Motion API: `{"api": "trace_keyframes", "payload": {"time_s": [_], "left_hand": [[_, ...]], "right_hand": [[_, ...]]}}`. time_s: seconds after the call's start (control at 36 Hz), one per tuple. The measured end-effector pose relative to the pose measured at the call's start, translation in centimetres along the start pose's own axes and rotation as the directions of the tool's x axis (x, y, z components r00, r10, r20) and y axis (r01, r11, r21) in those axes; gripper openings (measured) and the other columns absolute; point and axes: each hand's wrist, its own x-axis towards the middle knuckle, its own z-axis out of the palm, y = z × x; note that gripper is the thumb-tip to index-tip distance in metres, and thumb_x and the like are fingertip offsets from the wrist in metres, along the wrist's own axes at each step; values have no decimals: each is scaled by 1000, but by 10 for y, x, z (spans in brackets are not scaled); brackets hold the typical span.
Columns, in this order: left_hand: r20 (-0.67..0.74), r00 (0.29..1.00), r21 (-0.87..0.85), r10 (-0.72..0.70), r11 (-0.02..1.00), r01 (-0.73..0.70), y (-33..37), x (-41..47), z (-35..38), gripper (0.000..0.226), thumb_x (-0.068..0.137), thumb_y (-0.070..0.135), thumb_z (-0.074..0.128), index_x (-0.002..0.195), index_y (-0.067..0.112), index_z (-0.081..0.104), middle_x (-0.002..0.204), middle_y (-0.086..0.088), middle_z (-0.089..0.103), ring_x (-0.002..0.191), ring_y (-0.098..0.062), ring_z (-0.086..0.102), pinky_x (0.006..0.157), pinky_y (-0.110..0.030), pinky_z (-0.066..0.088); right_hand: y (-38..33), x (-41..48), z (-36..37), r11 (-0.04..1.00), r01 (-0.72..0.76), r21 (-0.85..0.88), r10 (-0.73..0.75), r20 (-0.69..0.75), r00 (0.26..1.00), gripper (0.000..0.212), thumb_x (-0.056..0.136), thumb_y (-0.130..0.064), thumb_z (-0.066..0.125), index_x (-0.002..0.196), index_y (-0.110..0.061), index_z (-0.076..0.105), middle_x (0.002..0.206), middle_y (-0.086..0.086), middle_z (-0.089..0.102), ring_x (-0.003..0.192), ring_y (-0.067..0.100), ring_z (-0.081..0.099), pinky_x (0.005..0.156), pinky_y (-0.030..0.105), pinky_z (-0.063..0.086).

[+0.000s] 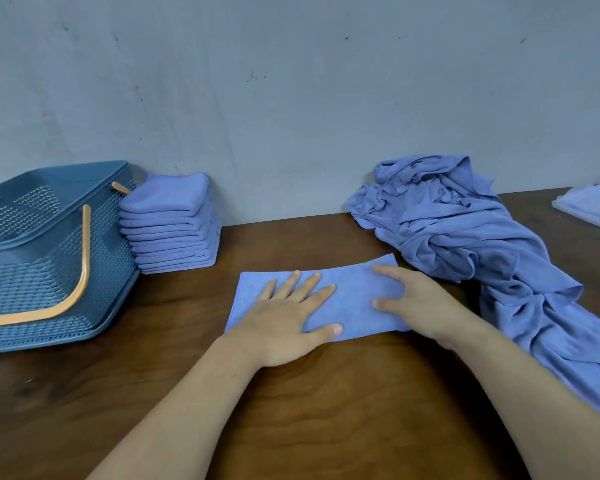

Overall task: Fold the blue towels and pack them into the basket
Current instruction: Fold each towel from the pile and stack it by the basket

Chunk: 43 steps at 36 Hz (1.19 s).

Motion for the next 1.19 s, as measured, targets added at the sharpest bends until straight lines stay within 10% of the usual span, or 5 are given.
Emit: {"api": "trace_keyframes", "payload": {"time_s": [0.11,0.69,0.92,1.11,1.19], "left_hand": [[18,999,-22,-40,999,40,19,-6,2,82,92,90,13,164,56,-8,173,24,-20,159,-9,-28,131,-52,-12],[-210,920,-436,-330,874,214,-74,-63,1,69,104,71,37,166,40,27,168,23,28,157,-3,23,130,-35,18],[-267,787,-606,-556,732,312,-74,-64,-13,32,107,33,55,138,39,53,99,17,68,86,-4,67,69,-26,50],[-218,819,-653,-530,703,281,-74,-65,-13,23,101,36,60,124,41,62,94,20,71,97,-12,67,92,-44,58],[-218,825,-664,-522,699,267,-75,-65,-12,22,100,33,65,121,41,62,91,21,71,96,-10,67,98,-45,55]], "right_hand": [[-2,-2,-15,995,-72,75,66,77,995,71,92,-22,80,153,-43,50,136,-3,59,86,17,69,62,25,57],[-57,-8,-10,998,26,-57,-22,68,997,71,97,-13,66,156,-46,45,168,-18,29,153,7,26,112,29,31],[-121,5,32,977,80,-198,-50,151,987,77,93,-18,63,160,-47,38,161,-22,34,102,-7,53,78,16,44],[-139,11,83,954,69,-291,-15,184,983,89,84,-25,64,165,-40,31,171,-16,27,140,7,41,97,20,39],[-136,10,103,958,40,-283,19,205,979,87,88,-23,65,165,-40,28,162,-15,41,115,-1,54,79,12,40]]}}
